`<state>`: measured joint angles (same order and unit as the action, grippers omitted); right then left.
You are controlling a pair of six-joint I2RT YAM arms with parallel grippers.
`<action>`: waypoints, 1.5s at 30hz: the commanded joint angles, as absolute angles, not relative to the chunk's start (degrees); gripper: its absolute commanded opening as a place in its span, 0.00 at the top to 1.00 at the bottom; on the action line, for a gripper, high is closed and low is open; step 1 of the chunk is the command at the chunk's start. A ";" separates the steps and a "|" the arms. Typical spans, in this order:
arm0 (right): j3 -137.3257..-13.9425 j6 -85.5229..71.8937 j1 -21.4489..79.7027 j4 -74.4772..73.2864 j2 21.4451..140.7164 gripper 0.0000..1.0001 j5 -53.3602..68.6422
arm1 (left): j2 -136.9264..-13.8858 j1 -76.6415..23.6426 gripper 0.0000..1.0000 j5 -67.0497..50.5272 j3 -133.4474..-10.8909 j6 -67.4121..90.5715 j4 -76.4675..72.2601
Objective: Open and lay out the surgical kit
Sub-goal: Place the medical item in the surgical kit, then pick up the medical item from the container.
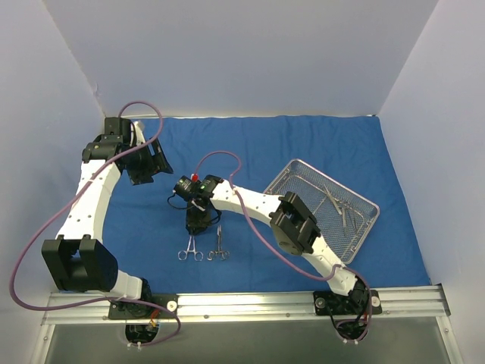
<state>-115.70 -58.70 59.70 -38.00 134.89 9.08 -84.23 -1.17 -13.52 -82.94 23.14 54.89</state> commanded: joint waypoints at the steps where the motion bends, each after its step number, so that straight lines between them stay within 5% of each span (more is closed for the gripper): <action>1: -116.19 -59.41 59.77 -39.99 134.47 1.00 9.58 | -83.50 -0.62 0.20 -13.89 -82.88 23.20 53.53; 14: -118.12 -57.83 59.59 -41.13 135.27 0.64 9.58 | -83.23 -0.62 0.20 -14.50 -81.74 23.12 53.00; 24: -122.08 -53.36 55.30 -44.03 125.53 0.61 2.22 | -81.74 -0.35 0.19 -11.25 -83.14 22.06 54.67; 31: -112.08 -46.68 36.42 -50.70 105.14 0.58 -3.07 | -82.00 -0.35 0.19 -20.64 -80.60 20.65 50.02; 35: -96.01 -39.92 18.93 -50.80 91.71 0.60 -0.62 | -82.62 -1.14 0.19 -25.31 -80.33 21.01 47.64; 39: -82.74 -31.23 1.89 -50.54 85.00 0.62 2.37 | -82.44 -2.72 0.19 -25.66 -79.72 19.95 47.29; 45: -73.49 -26.46 -7.37 -49.75 81.39 0.54 1.41 | -83.32 -5.27 0.19 -26.54 -77.70 18.90 45.79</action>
